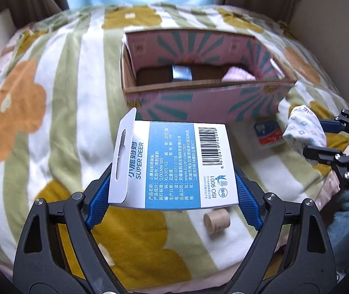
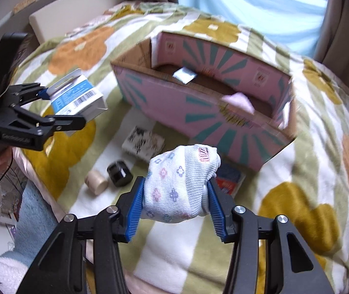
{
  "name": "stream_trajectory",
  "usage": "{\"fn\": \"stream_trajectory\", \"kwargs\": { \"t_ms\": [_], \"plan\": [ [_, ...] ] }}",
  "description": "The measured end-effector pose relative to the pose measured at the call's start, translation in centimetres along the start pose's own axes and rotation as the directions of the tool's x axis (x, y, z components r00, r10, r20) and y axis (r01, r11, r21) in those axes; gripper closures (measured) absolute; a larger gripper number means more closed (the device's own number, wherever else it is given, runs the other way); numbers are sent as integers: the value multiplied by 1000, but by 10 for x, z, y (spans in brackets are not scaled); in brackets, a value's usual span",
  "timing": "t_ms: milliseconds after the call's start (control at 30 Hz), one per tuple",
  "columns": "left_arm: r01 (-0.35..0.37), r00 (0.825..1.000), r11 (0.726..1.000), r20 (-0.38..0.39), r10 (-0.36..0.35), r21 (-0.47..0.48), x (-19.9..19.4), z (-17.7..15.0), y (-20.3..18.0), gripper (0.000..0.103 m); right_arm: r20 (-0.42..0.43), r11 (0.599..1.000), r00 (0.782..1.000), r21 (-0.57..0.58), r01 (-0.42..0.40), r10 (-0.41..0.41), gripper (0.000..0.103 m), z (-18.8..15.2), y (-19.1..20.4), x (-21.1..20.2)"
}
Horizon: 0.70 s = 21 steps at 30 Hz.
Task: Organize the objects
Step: 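Carry the package and sock into the pink box and open both grippers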
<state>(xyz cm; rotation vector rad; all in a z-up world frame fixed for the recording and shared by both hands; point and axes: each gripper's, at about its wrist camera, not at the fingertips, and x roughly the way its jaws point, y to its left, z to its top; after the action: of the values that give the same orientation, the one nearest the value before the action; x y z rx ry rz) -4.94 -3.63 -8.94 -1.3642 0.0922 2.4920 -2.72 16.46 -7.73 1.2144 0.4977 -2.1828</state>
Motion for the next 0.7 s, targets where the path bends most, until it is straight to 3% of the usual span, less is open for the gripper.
{"fn": "stream_trajectory", "kwargs": {
  "t_ms": [200, 367, 500, 700],
  "plan": [
    [-36, 997, 998, 67, 33, 46, -23, 39, -4, 16, 69, 999, 997, -3, 35, -35, 58, 38, -14, -27],
    [-48, 994, 996, 104, 40, 76, -28, 80, -5, 16, 124, 993, 986, -35, 113, -108, 58, 76, -19, -39],
    [-75, 991, 992, 121, 63, 98, -18, 113, -6, 16, 127, 993, 986, -20, 115, -112, 58, 106, -28, -32],
    [-70, 995, 994, 74, 64, 83, 24, 147, 2, 16, 130, 996, 988, 43, 77, -82, 58, 144, -42, -3]
  ]
}}
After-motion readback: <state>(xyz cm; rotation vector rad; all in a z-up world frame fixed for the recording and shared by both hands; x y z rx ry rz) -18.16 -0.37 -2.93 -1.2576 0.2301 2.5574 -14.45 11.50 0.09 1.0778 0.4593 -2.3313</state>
